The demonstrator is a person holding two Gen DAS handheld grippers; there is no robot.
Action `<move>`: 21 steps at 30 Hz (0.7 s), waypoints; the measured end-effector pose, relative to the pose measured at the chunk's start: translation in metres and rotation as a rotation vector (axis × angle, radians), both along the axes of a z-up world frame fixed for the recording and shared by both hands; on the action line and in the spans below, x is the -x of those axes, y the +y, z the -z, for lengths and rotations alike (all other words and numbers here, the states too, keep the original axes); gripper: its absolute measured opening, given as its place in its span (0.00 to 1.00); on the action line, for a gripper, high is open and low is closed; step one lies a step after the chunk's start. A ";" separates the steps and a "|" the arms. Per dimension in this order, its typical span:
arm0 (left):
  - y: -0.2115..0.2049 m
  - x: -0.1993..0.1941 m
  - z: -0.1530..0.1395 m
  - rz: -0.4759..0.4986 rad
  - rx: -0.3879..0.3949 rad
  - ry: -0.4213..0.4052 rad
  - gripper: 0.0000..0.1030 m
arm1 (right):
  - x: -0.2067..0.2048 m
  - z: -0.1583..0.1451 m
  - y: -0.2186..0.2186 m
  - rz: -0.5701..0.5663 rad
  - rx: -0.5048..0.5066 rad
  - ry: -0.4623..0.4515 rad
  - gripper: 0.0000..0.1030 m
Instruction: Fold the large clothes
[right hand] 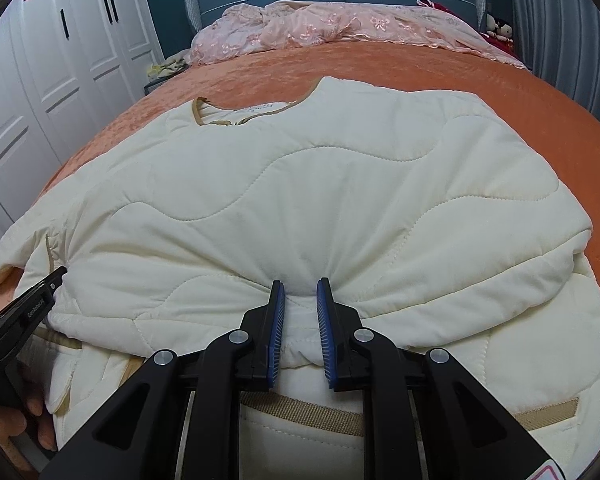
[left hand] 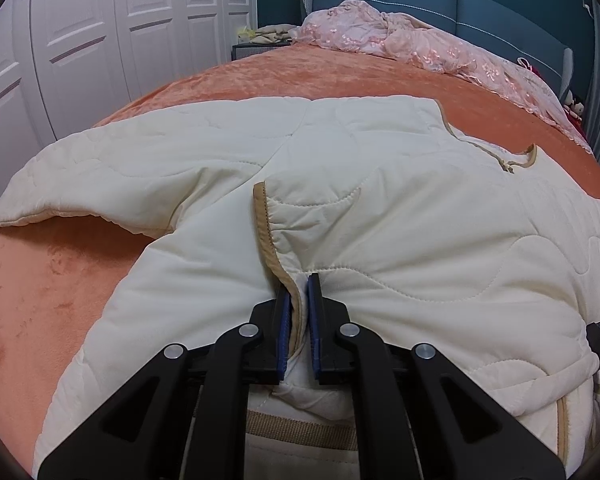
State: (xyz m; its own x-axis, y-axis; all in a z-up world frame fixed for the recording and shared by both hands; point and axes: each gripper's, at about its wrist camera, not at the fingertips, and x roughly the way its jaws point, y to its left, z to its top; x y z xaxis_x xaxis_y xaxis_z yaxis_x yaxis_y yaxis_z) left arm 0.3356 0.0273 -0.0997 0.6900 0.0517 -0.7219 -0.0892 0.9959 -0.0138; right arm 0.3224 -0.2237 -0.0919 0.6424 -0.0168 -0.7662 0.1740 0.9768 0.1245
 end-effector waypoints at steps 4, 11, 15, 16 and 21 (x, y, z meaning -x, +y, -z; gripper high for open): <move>-0.001 0.001 0.000 0.000 0.002 0.001 0.07 | 0.000 0.000 0.003 0.002 0.028 -0.003 0.15; 0.055 0.006 -0.034 -0.014 0.294 0.064 0.42 | 0.000 -0.003 0.004 0.005 0.051 0.002 0.15; 0.139 0.024 -0.068 -0.137 0.357 -0.017 0.61 | 0.001 -0.004 0.003 0.007 0.048 -0.001 0.15; 0.162 0.023 -0.070 -0.177 0.350 -0.015 0.63 | 0.001 -0.004 0.003 0.007 0.046 -0.002 0.15; 0.300 0.015 -0.045 -0.432 0.424 0.071 0.66 | 0.002 -0.004 0.003 0.007 0.056 -0.001 0.15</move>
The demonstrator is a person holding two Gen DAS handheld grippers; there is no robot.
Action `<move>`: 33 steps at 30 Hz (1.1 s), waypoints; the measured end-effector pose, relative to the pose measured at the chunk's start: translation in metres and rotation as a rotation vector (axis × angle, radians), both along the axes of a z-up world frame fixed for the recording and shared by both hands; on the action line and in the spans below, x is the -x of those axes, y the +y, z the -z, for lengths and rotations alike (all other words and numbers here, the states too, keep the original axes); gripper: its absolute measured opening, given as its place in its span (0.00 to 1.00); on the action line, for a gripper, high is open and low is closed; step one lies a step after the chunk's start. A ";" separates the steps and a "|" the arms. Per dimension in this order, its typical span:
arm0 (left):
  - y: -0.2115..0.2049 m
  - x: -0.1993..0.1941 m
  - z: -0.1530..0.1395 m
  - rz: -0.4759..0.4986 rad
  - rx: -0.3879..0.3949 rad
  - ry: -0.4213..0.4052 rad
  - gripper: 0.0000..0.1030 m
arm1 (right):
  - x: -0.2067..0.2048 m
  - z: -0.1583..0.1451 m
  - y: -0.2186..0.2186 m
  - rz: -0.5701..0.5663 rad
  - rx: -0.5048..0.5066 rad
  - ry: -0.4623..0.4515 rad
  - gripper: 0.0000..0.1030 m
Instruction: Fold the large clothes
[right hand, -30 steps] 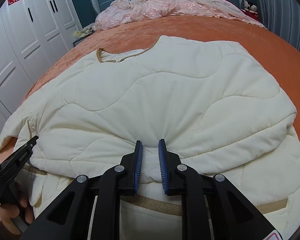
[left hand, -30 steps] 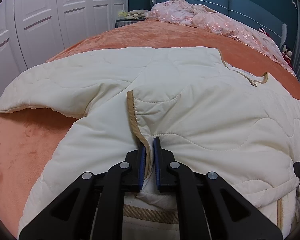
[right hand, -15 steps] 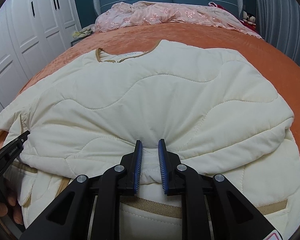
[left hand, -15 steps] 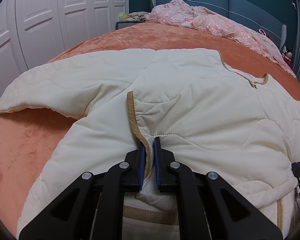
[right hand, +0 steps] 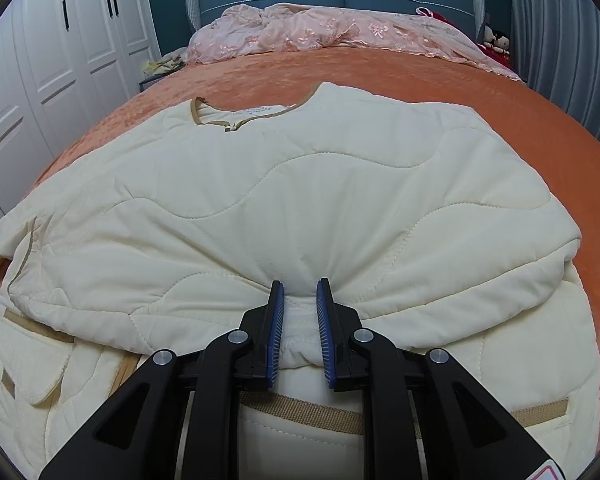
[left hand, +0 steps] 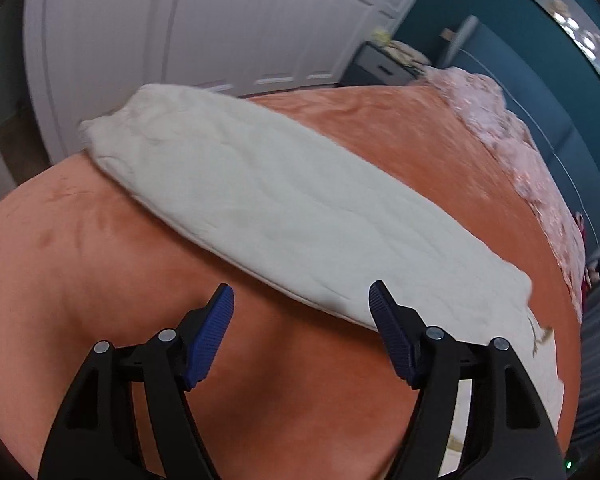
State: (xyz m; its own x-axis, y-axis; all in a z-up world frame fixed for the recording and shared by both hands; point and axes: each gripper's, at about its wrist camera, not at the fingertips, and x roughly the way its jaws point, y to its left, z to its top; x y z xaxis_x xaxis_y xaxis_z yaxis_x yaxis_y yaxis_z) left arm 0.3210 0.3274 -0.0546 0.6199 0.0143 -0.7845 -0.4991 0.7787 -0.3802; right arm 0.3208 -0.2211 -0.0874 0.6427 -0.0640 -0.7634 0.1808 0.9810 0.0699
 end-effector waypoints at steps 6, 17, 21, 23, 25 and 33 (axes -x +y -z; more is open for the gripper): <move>0.095 0.005 0.022 -0.222 0.188 -0.044 0.63 | 0.000 0.000 0.000 0.001 0.009 0.001 0.15; -0.049 -0.080 -0.109 0.148 -0.035 -0.205 0.05 | 0.001 -0.001 -0.002 0.002 -0.012 -0.004 0.15; -0.182 -0.072 -0.167 0.424 -0.051 -0.314 0.06 | 0.005 -0.007 -0.005 0.007 -0.034 -0.014 0.15; -0.249 -0.058 -0.172 0.560 -0.050 -0.319 0.08 | 0.012 -0.012 -0.009 0.016 -0.068 -0.026 0.21; -0.307 -0.040 -0.159 0.676 -0.026 -0.287 0.22 | 0.023 -0.020 -0.016 0.020 -0.137 -0.047 0.32; -0.343 0.009 -0.067 0.685 0.140 -0.131 0.88 | 0.066 -0.055 -0.056 0.071 -0.207 -0.108 0.58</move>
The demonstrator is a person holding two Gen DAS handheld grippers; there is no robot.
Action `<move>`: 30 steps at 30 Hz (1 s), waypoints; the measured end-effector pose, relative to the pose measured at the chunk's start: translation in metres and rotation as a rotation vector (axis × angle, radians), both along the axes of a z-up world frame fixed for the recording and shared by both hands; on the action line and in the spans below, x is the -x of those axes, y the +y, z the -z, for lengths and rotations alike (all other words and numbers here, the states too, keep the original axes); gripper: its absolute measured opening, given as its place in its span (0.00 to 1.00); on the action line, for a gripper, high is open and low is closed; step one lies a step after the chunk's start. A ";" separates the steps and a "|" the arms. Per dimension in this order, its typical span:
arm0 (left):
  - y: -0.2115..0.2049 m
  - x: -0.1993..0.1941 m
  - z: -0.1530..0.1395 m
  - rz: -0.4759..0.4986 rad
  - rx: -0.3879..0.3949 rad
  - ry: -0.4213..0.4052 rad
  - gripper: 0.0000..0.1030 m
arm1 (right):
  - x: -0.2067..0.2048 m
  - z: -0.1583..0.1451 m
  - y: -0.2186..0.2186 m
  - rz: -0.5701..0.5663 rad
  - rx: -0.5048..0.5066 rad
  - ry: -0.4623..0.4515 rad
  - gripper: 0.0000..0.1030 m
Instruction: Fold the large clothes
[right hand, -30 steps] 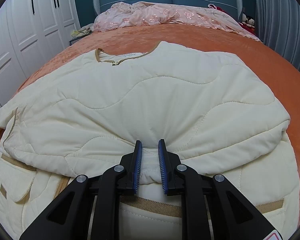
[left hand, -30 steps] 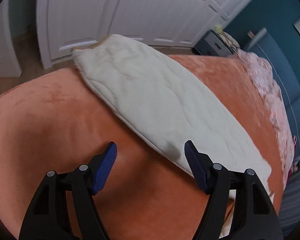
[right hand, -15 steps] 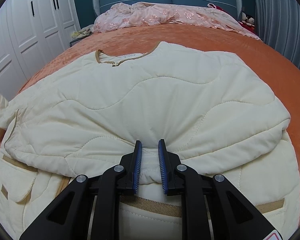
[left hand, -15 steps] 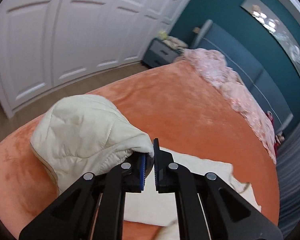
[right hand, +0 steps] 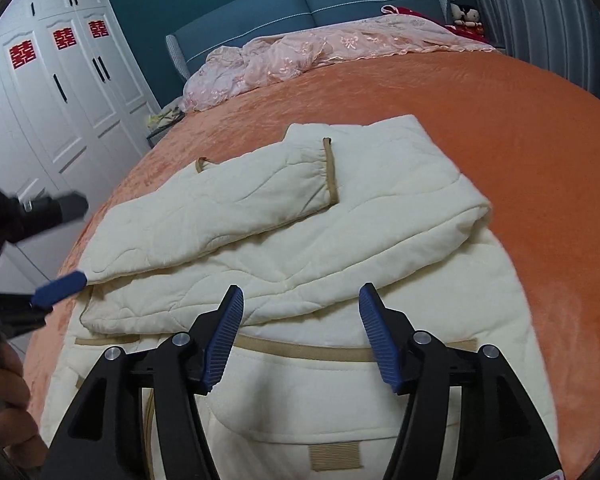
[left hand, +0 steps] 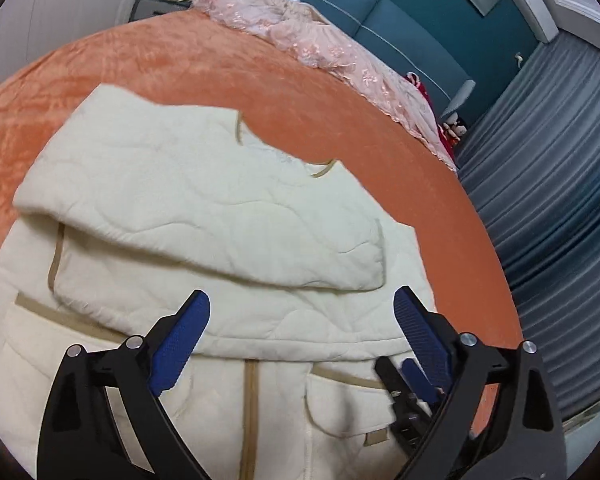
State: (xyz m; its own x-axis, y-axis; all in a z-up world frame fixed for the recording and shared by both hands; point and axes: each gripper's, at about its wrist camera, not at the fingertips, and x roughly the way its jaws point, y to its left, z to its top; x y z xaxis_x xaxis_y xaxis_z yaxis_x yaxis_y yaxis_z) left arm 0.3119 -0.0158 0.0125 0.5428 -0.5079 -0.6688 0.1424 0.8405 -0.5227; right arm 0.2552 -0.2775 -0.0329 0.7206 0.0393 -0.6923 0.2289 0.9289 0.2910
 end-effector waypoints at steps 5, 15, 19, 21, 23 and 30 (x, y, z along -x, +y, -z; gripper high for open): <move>0.073 -0.018 0.022 -0.204 0.105 0.075 0.88 | -0.026 -0.014 -0.022 0.026 -0.062 -0.017 0.61; 0.169 -0.066 0.080 -0.450 0.308 0.277 0.82 | -0.113 0.015 -0.039 0.135 -0.189 0.078 0.61; 0.175 -0.072 0.087 -0.469 0.336 0.307 0.63 | -0.133 0.025 -0.032 0.131 -0.217 0.120 0.39; 0.177 -0.074 0.081 -0.479 0.312 0.303 0.37 | -0.137 0.011 -0.027 0.087 -0.226 0.094 0.12; 0.183 -0.075 0.072 -0.479 0.308 0.277 0.24 | -0.126 -0.023 -0.023 0.066 -0.214 -0.023 0.10; 0.156 -0.062 0.058 -0.396 0.036 0.157 0.10 | -0.085 -0.040 -0.020 0.014 0.042 -0.030 0.10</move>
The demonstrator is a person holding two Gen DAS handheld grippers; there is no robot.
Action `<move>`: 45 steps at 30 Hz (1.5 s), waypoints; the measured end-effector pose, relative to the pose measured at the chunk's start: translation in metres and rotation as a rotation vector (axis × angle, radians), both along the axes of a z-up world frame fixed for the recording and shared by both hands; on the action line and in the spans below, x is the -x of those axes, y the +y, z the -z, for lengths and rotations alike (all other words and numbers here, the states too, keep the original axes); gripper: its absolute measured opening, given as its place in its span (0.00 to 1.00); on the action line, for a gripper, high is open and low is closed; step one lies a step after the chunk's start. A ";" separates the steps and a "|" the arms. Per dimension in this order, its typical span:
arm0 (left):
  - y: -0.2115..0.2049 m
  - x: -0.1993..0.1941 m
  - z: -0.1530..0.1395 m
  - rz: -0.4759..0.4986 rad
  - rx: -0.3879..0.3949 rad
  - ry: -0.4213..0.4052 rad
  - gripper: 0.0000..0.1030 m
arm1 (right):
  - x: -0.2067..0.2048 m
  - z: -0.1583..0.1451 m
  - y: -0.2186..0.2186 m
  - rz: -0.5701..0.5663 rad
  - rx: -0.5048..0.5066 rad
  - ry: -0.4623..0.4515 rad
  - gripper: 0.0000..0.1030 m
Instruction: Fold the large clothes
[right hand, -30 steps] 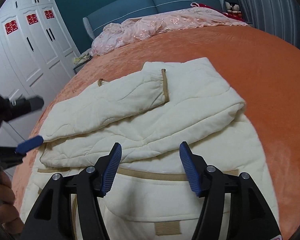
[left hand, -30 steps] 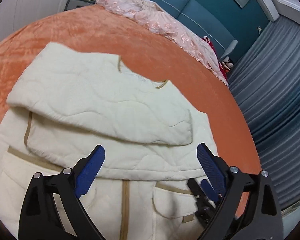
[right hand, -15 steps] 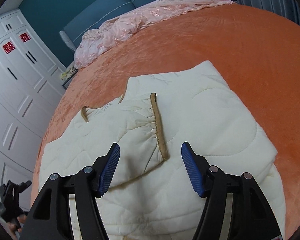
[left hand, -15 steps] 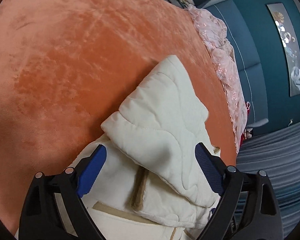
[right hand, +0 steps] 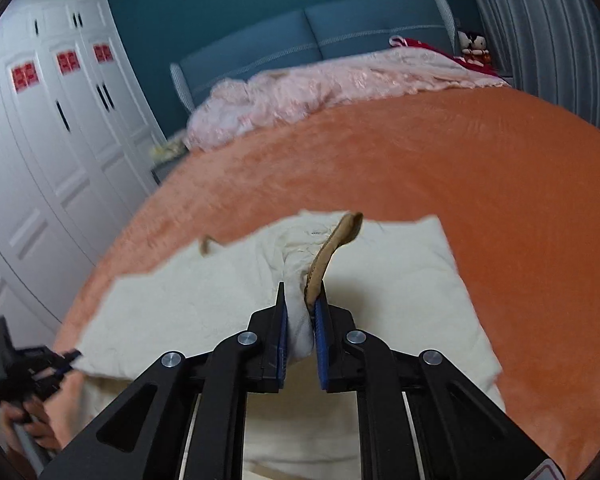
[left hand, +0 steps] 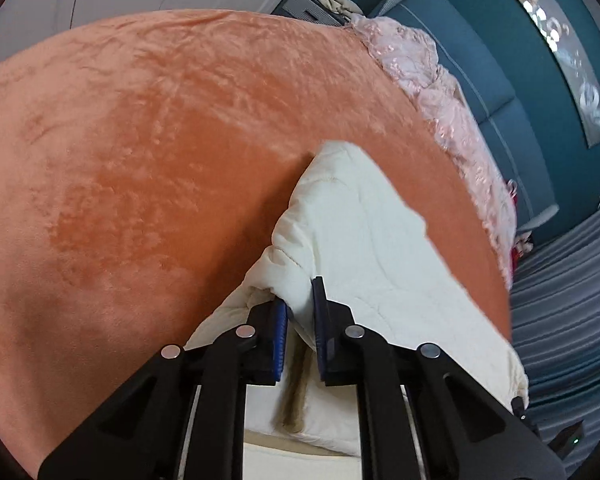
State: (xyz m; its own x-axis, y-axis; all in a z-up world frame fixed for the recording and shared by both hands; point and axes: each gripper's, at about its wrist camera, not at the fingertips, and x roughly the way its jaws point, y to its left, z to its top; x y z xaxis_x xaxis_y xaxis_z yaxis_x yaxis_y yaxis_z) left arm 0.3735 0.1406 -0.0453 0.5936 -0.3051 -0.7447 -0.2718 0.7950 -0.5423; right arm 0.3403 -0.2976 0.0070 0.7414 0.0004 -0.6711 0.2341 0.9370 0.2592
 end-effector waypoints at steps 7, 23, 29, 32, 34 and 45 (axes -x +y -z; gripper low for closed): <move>-0.032 0.009 0.033 0.062 -0.249 0.011 0.10 | 0.015 0.075 -0.004 0.015 0.011 0.166 0.10; -0.053 0.027 -0.044 0.130 -0.501 -0.129 0.23 | 0.049 0.006 -0.012 0.137 0.051 0.018 0.33; -0.111 -0.019 -0.041 0.220 -0.457 -0.092 0.26 | -0.023 0.013 0.040 -0.052 0.104 0.122 0.31; -0.136 -0.030 -0.013 0.258 -0.493 -0.045 0.26 | -0.041 0.040 0.066 -0.116 0.128 0.180 0.30; -0.146 -0.030 0.007 0.269 -0.528 -0.030 0.26 | -0.044 0.059 0.078 -0.135 0.159 0.207 0.30; -0.160 -0.011 0.042 0.247 -0.664 -0.182 0.28 | -0.027 0.089 0.087 -0.126 0.216 0.131 0.30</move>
State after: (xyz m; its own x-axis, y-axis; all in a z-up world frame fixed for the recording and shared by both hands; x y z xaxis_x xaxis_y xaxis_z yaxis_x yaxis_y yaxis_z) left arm 0.3845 -0.0192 -0.0872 0.6976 0.0359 -0.7156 0.0064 0.9984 0.0563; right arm 0.3669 -0.2105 -0.0823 0.6512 -0.0661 -0.7560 0.1307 0.9911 0.0259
